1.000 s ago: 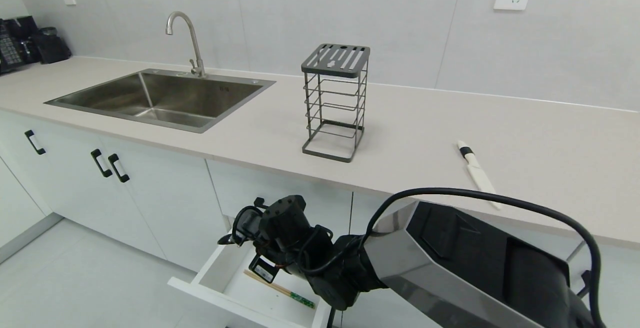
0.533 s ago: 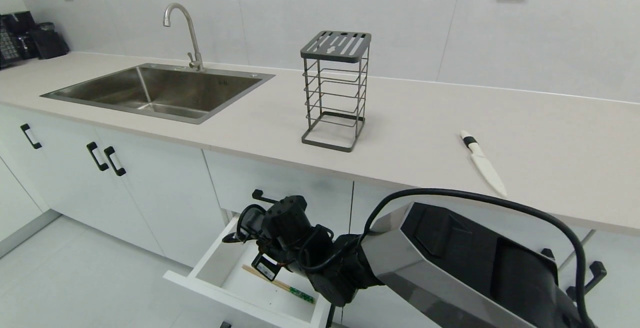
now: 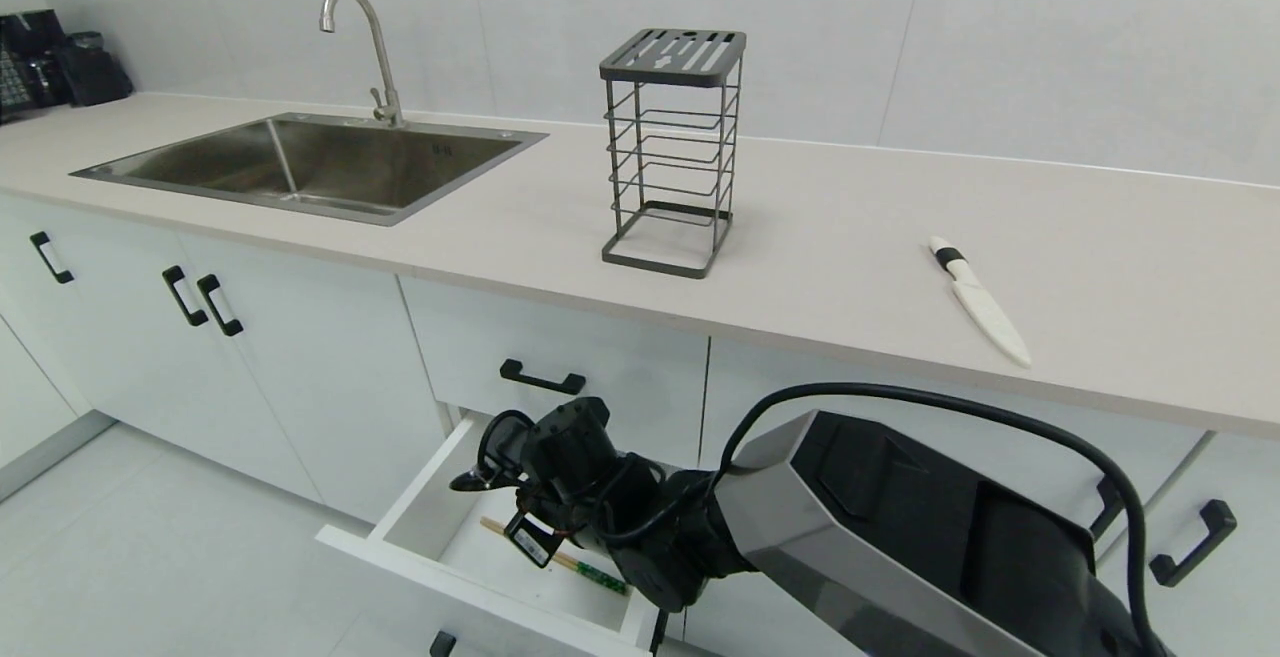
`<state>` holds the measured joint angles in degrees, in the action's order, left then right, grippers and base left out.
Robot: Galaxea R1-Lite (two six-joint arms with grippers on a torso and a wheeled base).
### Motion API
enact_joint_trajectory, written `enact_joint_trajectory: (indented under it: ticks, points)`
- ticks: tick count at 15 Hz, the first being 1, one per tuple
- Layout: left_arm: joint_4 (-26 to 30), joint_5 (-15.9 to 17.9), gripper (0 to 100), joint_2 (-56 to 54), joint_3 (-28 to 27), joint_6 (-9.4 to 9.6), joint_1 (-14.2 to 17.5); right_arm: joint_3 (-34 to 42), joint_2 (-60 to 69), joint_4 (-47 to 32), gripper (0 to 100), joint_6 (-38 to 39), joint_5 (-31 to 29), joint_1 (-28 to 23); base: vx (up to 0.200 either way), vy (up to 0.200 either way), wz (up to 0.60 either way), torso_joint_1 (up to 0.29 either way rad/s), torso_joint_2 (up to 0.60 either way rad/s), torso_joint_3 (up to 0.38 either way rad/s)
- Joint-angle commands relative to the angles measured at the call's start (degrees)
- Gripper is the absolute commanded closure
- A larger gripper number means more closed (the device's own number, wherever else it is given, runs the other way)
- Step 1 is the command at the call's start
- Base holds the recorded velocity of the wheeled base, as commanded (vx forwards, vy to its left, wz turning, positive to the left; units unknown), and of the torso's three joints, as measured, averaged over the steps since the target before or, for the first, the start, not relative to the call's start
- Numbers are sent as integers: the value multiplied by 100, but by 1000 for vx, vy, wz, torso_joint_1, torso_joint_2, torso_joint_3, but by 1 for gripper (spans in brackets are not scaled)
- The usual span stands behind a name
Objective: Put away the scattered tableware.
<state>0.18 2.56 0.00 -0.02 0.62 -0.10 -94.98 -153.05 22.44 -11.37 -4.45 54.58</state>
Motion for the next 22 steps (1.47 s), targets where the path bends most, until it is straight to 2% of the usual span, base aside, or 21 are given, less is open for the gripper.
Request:
enact_joint_trajectory:
  ticks: [1,4,11,22]
  points:
    - [-1,-1,0,9,2,8,1,-12,-76,-3,100,4,6,0,0,0,0,0,0,0]
    - [-1,-1,0,0,2,8,1,-30,-155,-3,100,4,6,-44,0,0,0,-93,163,52]
    - [-1,-1,0,0,-6,8,1,-276,-295,32,100,12,23,-167,0,0,0,-219,317,128]
    - [-1,-1,0,0,2,-1,1,-531,-410,32,100,12,-12,-211,0,0,0,-38,104,36]
